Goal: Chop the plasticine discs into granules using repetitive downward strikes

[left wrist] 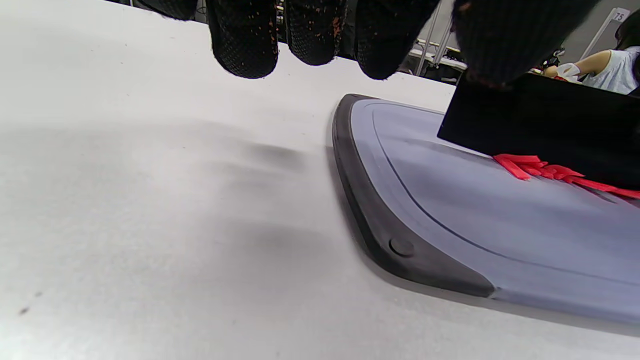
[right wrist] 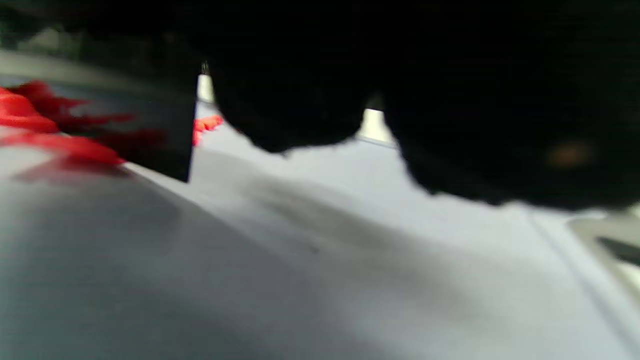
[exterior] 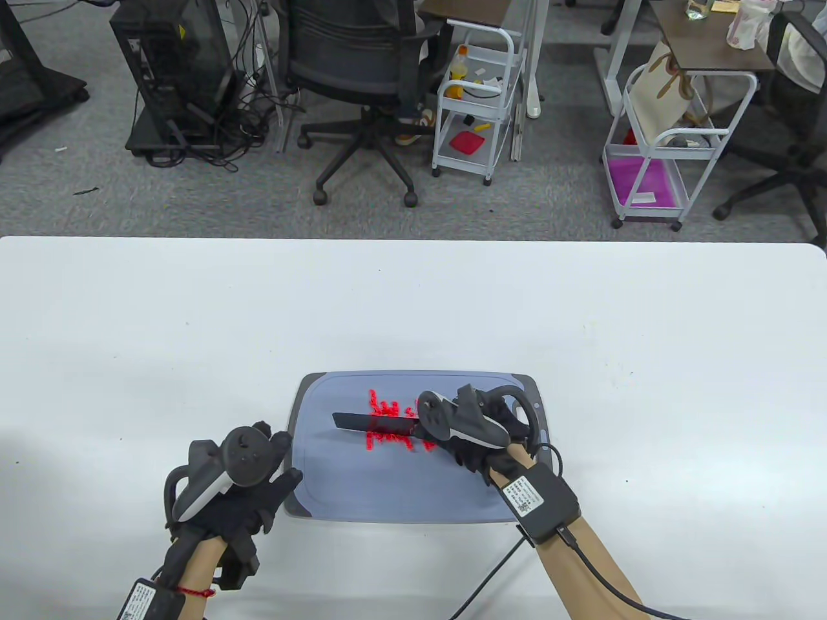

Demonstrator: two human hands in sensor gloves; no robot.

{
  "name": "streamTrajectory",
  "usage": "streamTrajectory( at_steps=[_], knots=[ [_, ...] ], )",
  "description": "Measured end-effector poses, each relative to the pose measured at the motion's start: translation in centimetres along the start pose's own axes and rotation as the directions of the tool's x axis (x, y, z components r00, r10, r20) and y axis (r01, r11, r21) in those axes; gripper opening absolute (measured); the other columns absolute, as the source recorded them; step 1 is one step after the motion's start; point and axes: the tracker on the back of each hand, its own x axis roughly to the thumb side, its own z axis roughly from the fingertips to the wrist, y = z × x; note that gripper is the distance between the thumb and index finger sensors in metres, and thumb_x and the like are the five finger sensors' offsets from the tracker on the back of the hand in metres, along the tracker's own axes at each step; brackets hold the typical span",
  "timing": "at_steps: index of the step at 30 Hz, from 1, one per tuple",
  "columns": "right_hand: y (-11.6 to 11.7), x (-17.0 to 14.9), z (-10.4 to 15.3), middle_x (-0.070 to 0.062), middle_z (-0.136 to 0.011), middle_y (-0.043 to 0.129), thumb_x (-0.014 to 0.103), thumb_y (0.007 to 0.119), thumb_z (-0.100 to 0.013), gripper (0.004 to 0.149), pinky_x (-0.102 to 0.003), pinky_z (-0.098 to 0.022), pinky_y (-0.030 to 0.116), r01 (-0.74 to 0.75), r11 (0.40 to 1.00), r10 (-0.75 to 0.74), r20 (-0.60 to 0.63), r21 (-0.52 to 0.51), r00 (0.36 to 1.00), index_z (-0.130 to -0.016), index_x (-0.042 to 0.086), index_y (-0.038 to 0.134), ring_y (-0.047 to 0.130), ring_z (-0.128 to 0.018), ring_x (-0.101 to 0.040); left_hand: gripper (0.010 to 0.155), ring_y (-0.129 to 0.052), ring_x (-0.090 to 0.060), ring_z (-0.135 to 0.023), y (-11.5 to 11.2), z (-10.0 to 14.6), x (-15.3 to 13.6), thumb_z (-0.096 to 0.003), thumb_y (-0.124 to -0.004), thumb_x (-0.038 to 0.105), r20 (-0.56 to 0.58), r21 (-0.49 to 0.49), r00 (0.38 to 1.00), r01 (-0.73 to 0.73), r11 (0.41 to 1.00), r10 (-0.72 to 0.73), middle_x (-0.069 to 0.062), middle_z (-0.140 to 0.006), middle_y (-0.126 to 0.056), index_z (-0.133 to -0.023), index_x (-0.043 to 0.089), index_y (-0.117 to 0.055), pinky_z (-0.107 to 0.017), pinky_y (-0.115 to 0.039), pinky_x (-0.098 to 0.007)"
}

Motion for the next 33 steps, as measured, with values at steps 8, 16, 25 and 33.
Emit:
streamTrajectory(
  at_steps=[8, 16, 25, 33],
  knots=[
    [-1.3, 0.5, 0.0, 0.009, -0.016, 0.102, 0.071, 0.064, -0.029, 0.074, -0.052, -0.018, 0.092, -0.092, 0.995, 0.092, 0.008, 0.045, 0.996, -0.059, 0.013, 0.1, 0.11, -0.002, -0.021, 0.072, -0.065, -0.044, -0.11, 0.0, 0.2, -0.2, -0.046, -0.065, 0.064, 0.0, -0.003, 1.0, 0.0, 1.0, 0.0, -0.007, -0.128, -0.052, -0.112, 0.036, -0.062, -0.076, -0.046, -0.067],
    [-5.1, 0.5, 0.6, 0.01, -0.016, 0.102, 0.073, 0.067, -0.03, 0.074, -0.052, -0.019, 0.091, -0.223, 0.975, 0.222, 0.027, 0.016, 0.975, -0.06, 0.014, 0.101, 0.108, -0.003, -0.021, 0.071, -0.065, -0.044, -0.11, 0.3, 0.2, -0.5, -0.046, -0.065, 0.064, -0.001, 0.007, 1.0, -0.005, 1.0, 0.005, -0.007, -0.128, -0.052, -0.112, 0.036, -0.062, -0.076, -0.046, -0.067],
    [-3.3, 0.2, 0.5, 0.01, -0.016, 0.103, 0.072, 0.067, -0.03, 0.074, -0.052, -0.019, 0.092, -0.139, 0.99, 0.139, 0.028, 0.006, 0.99, -0.06, 0.015, 0.102, 0.109, -0.003, -0.021, 0.072, -0.066, -0.044, -0.11, 0.3, 0.1, -0.5, -0.046, -0.065, 0.064, -0.004, 0.007, 1.0, 0.002, 1.0, -0.002, -0.006, -0.128, -0.052, -0.112, 0.036, -0.062, -0.076, -0.046, -0.067],
    [0.4, -0.8, 1.3, 0.01, -0.015, 0.101, 0.072, 0.067, -0.03, 0.073, -0.051, -0.018, 0.092, 0.048, 0.997, -0.049, -0.033, -0.056, 0.998, -0.058, 0.014, 0.101, 0.108, -0.002, -0.02, 0.071, -0.066, -0.044, -0.11, -0.2, -0.2, 0.1, -0.0459, -0.065, 0.064, -0.002, -0.017, 1.0, 0.013, 1.0, -0.013, -0.007, -0.128, -0.052, -0.112, 0.036, -0.063, -0.076, -0.046, -0.067]
  ],
)
